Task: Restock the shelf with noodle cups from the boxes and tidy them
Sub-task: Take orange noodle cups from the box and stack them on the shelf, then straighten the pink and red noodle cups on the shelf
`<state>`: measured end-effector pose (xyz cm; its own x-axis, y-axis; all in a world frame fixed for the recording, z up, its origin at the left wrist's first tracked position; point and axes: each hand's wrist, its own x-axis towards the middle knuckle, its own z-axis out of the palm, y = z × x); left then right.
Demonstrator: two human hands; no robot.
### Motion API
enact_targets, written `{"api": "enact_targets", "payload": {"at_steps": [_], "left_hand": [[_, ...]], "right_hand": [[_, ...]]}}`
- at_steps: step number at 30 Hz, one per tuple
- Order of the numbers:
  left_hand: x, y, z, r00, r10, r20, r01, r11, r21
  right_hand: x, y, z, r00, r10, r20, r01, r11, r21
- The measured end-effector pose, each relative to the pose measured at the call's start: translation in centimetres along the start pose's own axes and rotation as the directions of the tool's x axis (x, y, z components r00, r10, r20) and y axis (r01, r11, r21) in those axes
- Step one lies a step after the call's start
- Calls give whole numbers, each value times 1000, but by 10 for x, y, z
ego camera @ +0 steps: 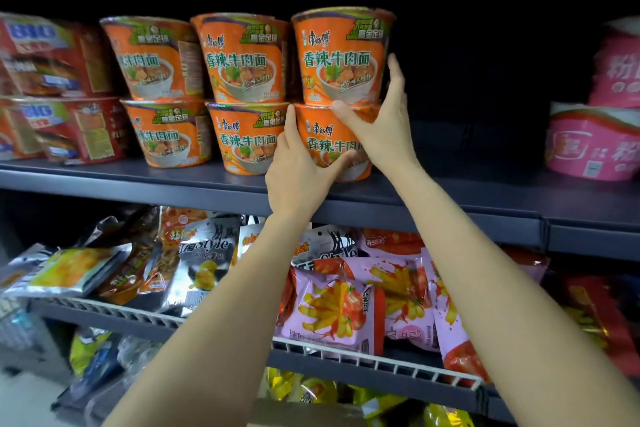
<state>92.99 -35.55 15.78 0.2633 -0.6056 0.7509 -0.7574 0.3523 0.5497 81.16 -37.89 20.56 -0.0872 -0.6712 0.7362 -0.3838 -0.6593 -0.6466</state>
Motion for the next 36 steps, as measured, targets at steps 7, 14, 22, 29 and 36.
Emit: {"api": "enact_targets", "payload": {"at_steps": [7,14,22,29,36], "left_hand": [[-3,-1,6,984,83,-157,-73,995,66],[-6,-5,3,914,325,-243,-304,945,122],[-10,-5,1,696,715,68,-715,682,151],[-13,3,4,693,708,133,-719,668,191],[-13,6,1,694,699,170,-719,671,180]], "right_hand": [[-17,10,-14,990,-138,-13,124,925,-360],[-44,13,-26,970,-240,26,202,745,-635],[-64,31,-49,921,-386,61,272,521,-809],[-102,47,-111,951,-282,125,219,333,-917],[-112,19,-167,990,-138,-21,40,427,-903]]}}
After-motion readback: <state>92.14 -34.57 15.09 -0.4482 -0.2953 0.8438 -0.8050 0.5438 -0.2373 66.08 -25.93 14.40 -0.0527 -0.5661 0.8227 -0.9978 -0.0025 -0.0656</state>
